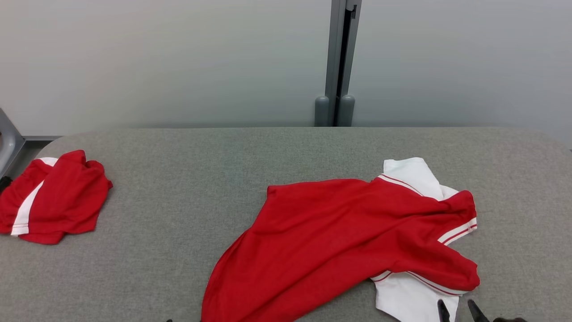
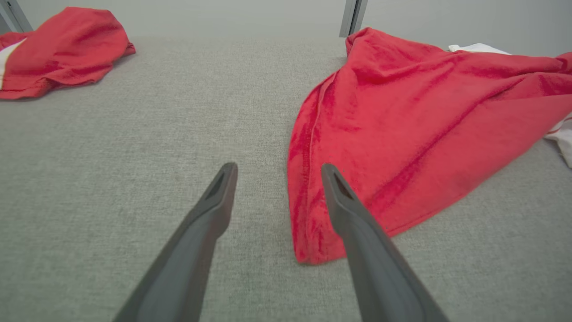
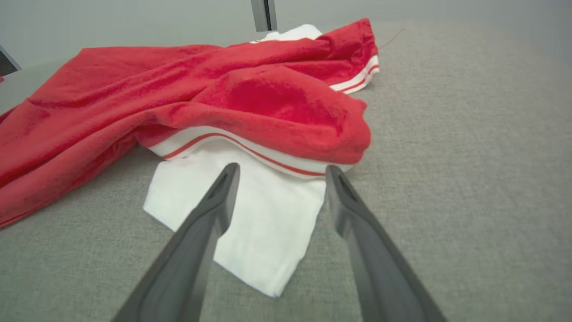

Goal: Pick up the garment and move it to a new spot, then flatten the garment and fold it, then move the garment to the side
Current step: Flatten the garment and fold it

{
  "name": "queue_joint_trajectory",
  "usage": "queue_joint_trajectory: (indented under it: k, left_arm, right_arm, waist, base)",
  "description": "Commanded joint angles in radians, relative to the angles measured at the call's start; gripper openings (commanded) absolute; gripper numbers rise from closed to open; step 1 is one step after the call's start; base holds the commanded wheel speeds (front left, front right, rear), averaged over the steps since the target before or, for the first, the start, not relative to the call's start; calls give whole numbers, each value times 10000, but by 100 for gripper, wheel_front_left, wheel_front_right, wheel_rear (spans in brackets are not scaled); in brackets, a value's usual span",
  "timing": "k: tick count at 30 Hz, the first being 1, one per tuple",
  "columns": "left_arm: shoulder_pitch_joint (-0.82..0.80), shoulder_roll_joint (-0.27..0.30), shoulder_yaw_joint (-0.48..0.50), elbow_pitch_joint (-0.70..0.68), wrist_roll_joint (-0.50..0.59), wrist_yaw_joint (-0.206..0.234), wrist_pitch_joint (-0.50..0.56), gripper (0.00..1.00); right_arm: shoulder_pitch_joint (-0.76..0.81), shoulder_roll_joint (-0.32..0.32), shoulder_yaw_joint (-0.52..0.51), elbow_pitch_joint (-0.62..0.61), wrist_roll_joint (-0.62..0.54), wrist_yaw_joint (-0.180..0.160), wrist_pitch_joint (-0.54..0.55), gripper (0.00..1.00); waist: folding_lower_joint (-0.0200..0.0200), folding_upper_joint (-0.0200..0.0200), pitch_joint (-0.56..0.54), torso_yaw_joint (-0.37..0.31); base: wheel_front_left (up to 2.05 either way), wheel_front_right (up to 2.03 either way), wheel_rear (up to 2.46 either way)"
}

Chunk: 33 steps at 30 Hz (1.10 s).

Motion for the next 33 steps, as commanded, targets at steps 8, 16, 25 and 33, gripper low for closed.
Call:
queue_joint_trajectory:
  k: [8,16,25,33]
  left_arm:
    - [-285,-68,-653,1012,-312,-121,-47,100]
    - [-832,-104,-877,2073,-573,-159,-47,100]
    - [-1428,-62,-1701,3356,-1217,-175,15,0]
    - [-1532,-49,-1498,1995,-2621,-155,-32,0]
  right_arm:
    - [26,-27,77,1219,133,2,12,100]
    - [-460,-26,342,2287,251,2,-172,100]
    - [-802,13,1075,2941,715,15,-300,0]
    - [-1083,-27,1108,1517,1017,12,-452,0]
  waist:
    - [0,-2,67,0]
    - [0,-2,108,-83]
    - [0,-2,187,-122]
    - [0,-2,205,-111]
  base:
    - [0,0,0]
    - [0,0,0]
    - [0,0,0]
    - [0,0,0]
